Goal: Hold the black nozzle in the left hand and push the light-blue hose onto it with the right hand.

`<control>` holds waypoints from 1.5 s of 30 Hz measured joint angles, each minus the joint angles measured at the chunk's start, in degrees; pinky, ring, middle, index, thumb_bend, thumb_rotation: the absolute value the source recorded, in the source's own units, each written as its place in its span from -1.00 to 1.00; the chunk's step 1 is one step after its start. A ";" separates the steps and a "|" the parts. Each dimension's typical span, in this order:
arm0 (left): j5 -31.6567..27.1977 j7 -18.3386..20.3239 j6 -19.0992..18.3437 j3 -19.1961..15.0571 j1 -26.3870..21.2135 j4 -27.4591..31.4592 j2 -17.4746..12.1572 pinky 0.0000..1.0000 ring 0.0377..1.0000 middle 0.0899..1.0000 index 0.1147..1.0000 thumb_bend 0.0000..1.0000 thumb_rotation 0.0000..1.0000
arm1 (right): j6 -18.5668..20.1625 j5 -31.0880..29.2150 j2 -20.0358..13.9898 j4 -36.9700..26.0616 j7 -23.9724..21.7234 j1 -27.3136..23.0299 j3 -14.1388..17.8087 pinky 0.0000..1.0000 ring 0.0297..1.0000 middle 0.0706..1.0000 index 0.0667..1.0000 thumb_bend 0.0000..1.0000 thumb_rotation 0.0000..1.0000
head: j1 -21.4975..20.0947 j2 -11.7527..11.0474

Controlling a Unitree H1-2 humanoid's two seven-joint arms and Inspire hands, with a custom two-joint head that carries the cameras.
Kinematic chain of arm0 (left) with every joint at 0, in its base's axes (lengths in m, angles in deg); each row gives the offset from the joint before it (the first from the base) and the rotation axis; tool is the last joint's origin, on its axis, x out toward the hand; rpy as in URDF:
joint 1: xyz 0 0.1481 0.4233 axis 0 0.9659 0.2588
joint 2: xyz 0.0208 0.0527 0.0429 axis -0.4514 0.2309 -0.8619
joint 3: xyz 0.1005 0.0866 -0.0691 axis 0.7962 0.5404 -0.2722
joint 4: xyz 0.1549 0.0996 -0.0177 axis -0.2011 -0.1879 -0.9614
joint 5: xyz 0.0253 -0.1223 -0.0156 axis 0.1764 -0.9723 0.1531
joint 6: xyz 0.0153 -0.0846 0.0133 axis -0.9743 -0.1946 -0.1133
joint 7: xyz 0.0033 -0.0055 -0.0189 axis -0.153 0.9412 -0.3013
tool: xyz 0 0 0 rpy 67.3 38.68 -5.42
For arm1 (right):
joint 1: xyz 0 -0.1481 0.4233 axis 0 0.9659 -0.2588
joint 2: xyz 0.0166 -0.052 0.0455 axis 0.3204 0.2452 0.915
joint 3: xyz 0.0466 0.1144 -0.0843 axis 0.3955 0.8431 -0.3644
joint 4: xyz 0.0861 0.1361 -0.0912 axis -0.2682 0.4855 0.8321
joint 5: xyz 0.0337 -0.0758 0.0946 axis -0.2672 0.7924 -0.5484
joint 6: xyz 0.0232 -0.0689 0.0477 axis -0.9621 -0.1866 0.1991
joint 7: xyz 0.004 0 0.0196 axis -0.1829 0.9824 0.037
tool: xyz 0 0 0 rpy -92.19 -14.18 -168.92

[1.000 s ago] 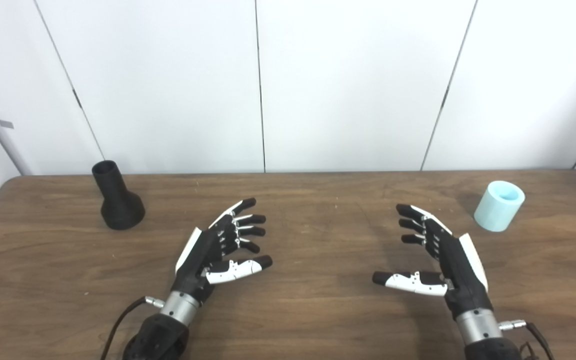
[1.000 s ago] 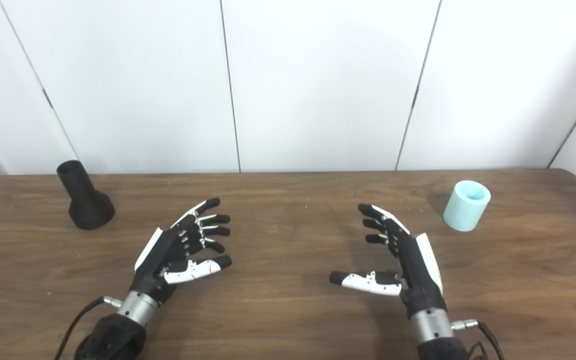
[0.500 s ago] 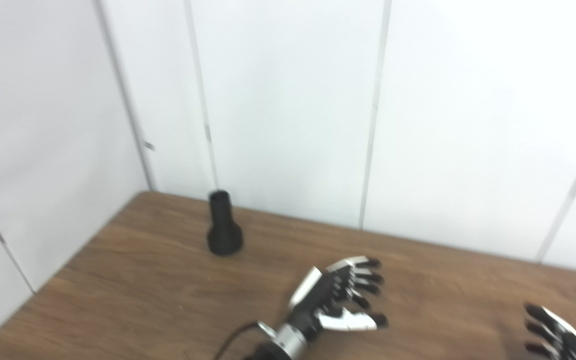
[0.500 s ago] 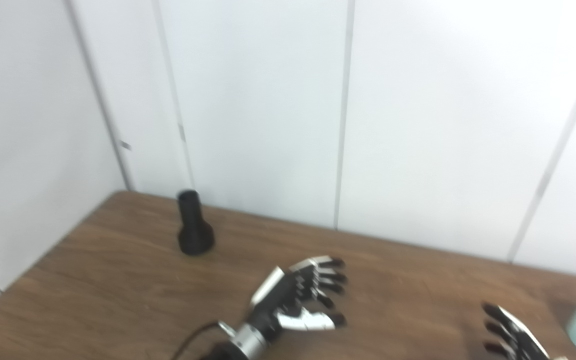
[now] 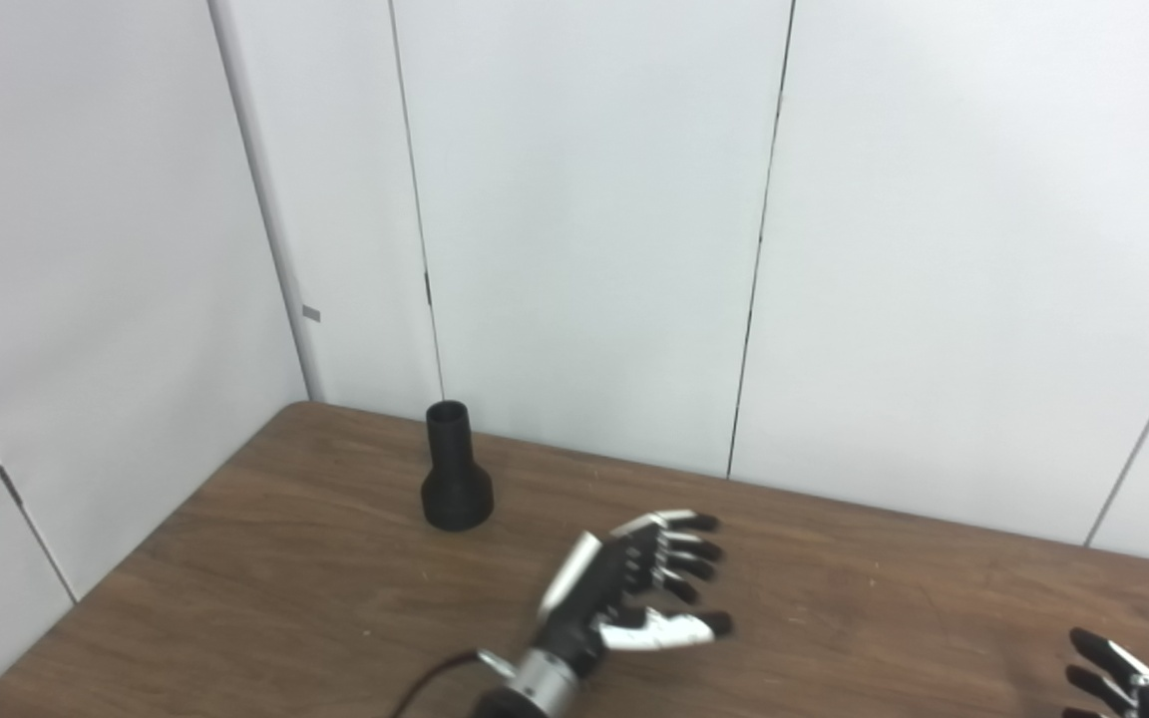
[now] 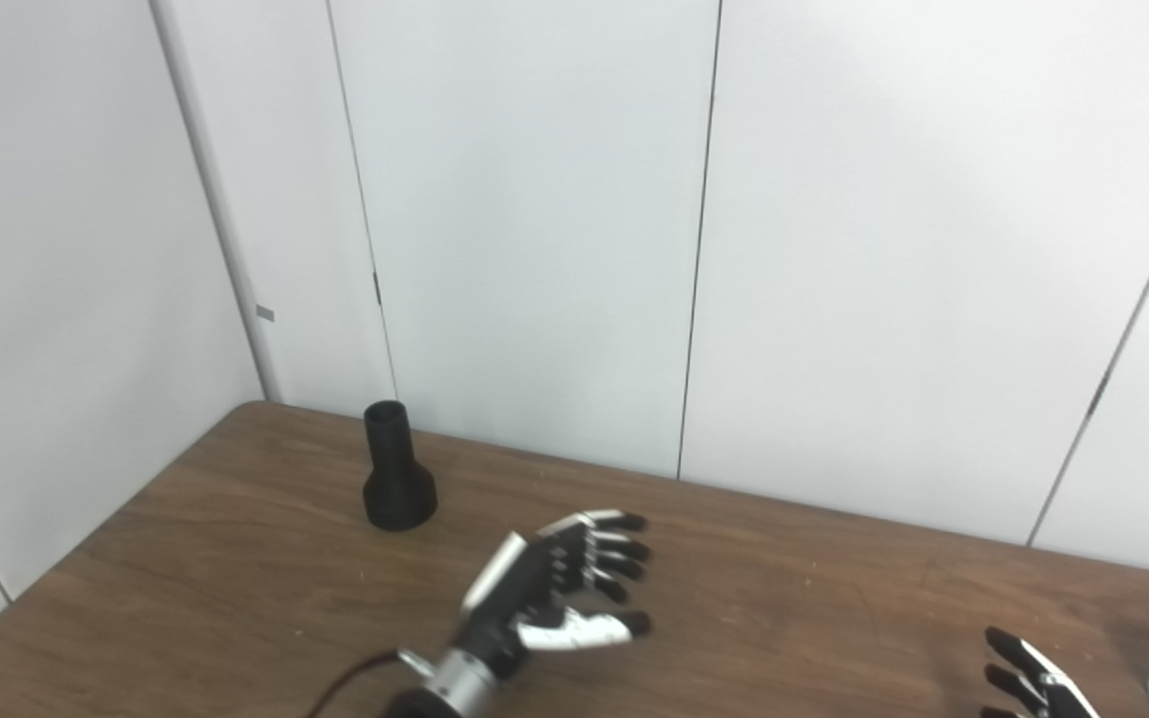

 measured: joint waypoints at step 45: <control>32.79 -1.56 -33.09 -3.53 -12.82 -1.64 -24.30 1.00 1.00 1.00 1.00 1.00 -0.27 | -1.99 -0.32 -0.18 2.13 0.87 -1.11 1.79 0.07 0.48 0.68 0.55 0.12 -1.00 | 1.23 1.50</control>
